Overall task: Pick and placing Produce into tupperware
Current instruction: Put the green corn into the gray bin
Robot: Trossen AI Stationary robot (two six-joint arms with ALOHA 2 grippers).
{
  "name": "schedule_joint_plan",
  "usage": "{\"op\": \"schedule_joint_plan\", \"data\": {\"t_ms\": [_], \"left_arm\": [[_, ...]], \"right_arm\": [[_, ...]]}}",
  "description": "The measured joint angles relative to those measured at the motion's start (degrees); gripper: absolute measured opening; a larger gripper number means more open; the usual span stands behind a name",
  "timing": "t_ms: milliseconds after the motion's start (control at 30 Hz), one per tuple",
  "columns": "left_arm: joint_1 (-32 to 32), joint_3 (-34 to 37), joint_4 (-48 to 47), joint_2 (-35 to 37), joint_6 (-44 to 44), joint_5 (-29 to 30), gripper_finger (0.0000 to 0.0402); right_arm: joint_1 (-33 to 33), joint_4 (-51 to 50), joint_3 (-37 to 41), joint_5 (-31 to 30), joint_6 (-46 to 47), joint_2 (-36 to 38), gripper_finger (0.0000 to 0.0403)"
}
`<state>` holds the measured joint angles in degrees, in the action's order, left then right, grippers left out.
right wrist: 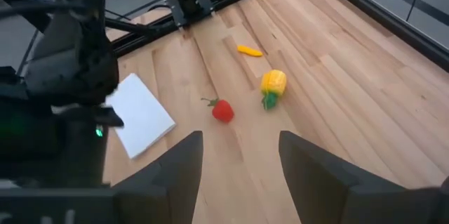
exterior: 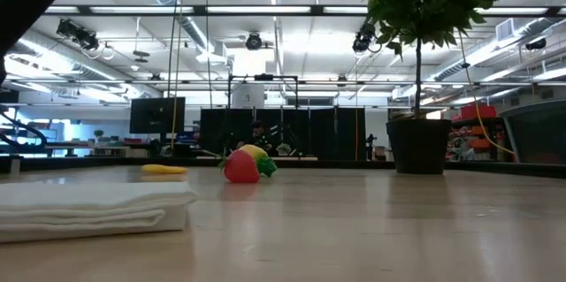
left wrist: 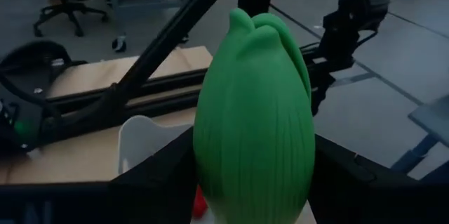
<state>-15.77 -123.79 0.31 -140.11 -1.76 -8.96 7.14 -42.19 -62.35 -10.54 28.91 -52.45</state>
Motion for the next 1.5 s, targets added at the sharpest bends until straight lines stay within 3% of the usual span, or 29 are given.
{"op": "schedule_joint_plan", "data": {"t_ms": [200, 400, 633, 900, 1133, 1500], "left_arm": [[0.11, -2.62, 4.88, -3.74, 2.49, 0.10, 0.0231], [0.07, -2.33, 6.24, -4.39, 2.63, -1.80, 0.0214], [0.11, -2.20, 6.36, -4.93, 5.40, -1.84, 0.0231], [0.11, -2.05, 11.76, -10.26, 5.41, -1.84, 0.0214], [0.17, -2.09, 15.57, -10.67, 5.48, -1.86, 0.0241], [0.07, -2.09, 15.18, -13.11, 7.09, -3.31, 0.0243]], "right_arm": [[0.00, 0.42, 0.00, 0.01, 0.02, 0.00, 0.0197], [0.00, 0.72, 0.00, -0.07, 0.02, 0.00, 0.0197], [0.00, 2.01, 0.00, -5.71, 0.65, -0.04, 0.0197], [0.00, 2.20, -0.02, -5.93, 2.43, -0.98, 0.0197], [0.00, 2.14, -0.02, -5.93, 2.43, -1.20, 0.0197], [0.00, 2.19, -0.02, -5.93, 2.64, -1.20, 0.0197]]}}
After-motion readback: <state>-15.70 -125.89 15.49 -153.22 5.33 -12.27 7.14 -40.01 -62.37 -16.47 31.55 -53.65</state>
